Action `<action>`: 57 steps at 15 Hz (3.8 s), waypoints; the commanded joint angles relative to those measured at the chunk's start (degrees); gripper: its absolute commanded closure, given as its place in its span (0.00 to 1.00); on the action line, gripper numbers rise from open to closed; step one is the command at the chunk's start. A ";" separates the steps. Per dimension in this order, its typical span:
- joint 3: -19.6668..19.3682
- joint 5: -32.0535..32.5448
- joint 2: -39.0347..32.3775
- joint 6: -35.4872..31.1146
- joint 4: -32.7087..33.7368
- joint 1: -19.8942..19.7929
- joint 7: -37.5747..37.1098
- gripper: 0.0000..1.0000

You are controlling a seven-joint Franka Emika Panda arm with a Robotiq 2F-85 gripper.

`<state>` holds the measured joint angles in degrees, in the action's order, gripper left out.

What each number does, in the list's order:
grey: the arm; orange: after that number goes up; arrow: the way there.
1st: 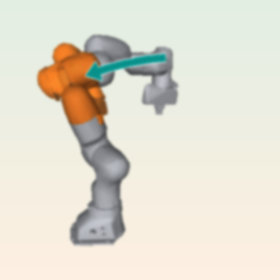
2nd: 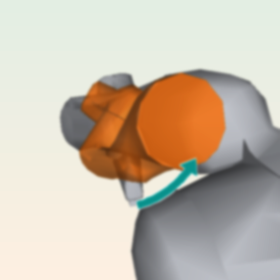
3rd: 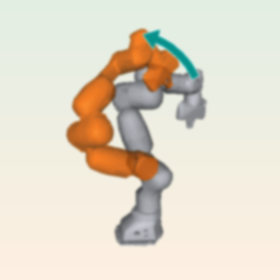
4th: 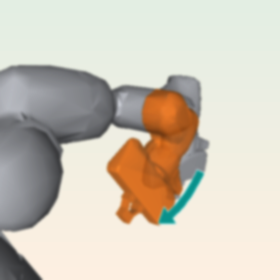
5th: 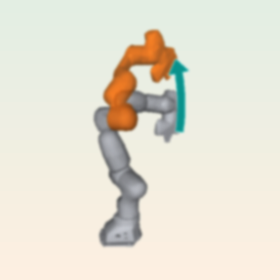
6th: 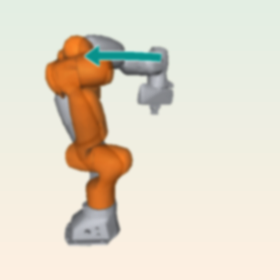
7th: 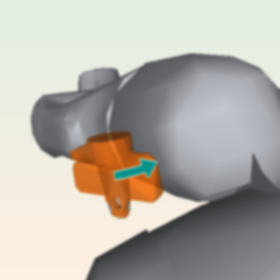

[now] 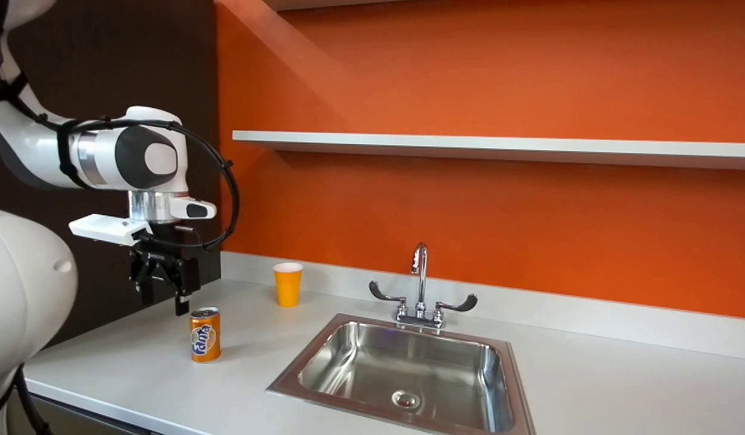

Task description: Put the soda can on the shelf

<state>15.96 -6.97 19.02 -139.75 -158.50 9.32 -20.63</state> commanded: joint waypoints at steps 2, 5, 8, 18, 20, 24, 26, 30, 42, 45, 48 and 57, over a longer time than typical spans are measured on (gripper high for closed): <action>1.10 3.19 -3.85 -3.39 -0.25 -0.05 -2.28 0.00; 0.94 4.61 -6.41 -4.88 -0.02 -0.04 -2.30 0.00; 0.57 4.70 -9.01 -6.87 0.26 0.20 -2.24 0.00; -0.82 6.26 -15.85 -13.67 1.48 0.05 -3.49 0.00; -1.31 7.21 -16.52 -14.61 1.77 -0.05 -4.38 0.00; -2.37 8.89 -17.35 -16.73 2.24 -0.10 -6.27 0.00; -2.76 9.50 -17.54 -17.59 2.41 -0.07 -7.24 0.00; -3.25 10.26 -18.01 -19.91 2.56 -0.05 -9.16 0.00; -4.36 21.06 -19.06 -26.18 2.47 -0.81 -21.92 0.00; -4.90 23.82 -19.39 -27.09 2.58 -0.82 -24.99 0.00; -5.65 26.68 -19.98 -28.55 2.86 -0.83 -28.14 0.00; -7.74 35.20 -22.09 -28.49 4.81 -0.21 -36.07 0.00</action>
<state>8.85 24.86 -1.78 -167.76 -154.97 9.09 -52.96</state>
